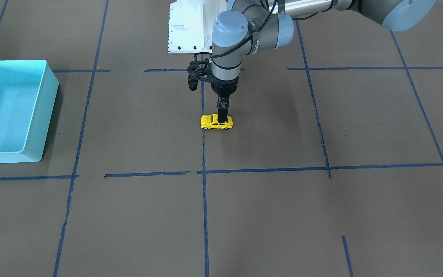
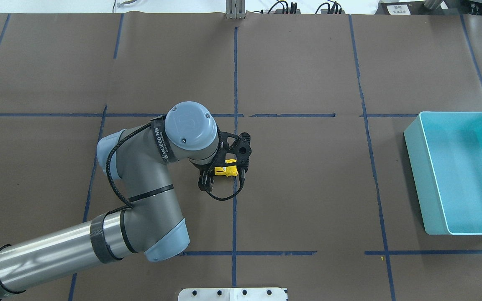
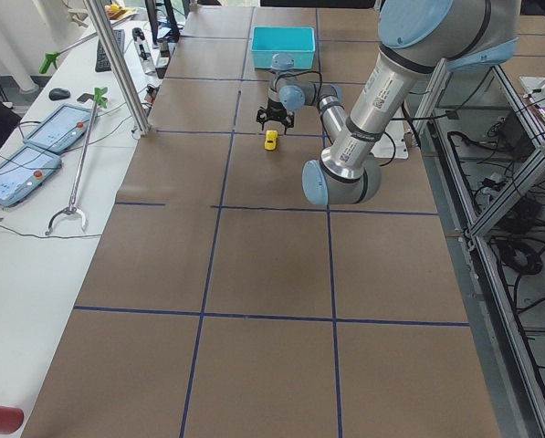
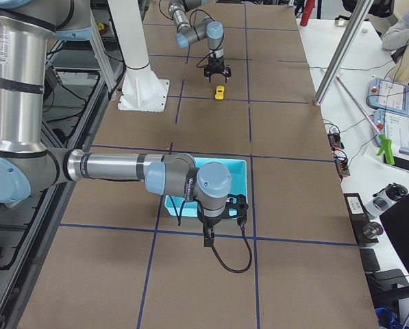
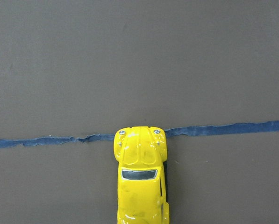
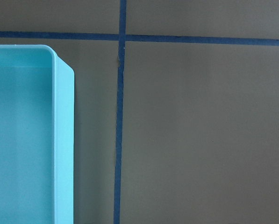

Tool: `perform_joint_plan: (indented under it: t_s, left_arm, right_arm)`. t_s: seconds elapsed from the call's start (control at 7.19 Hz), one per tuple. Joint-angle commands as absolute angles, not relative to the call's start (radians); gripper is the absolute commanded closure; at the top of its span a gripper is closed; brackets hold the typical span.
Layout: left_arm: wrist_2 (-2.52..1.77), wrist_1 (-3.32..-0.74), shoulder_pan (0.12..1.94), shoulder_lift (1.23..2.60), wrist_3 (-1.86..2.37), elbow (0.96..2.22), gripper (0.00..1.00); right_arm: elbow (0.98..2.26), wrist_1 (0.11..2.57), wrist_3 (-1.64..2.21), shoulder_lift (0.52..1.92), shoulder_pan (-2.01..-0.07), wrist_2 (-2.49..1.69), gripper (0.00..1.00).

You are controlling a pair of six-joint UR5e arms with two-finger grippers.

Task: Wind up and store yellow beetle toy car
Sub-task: 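Close the left gripper onto the car's body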

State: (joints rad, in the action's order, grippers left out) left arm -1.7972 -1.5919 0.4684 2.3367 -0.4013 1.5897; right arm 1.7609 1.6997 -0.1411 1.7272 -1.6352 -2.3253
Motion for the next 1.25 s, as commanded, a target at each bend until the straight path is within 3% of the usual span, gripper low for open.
perform_joint_plan:
  t_s: [0.0, 1.11]
  left_arm:
    - [-1.798, -1.592, 0.469, 2.384, -0.4, 1.519, 0.03]
    - [-1.799, -1.597, 0.443, 2.453, -0.399, 1.388, 0.07]
  right_arm:
    - [1.761, 1.7, -0.141, 1.727, -1.635, -2.326, 0.0]
    - [1.763, 1.701, -0.141, 1.729, -1.635, -2.327, 0.0]
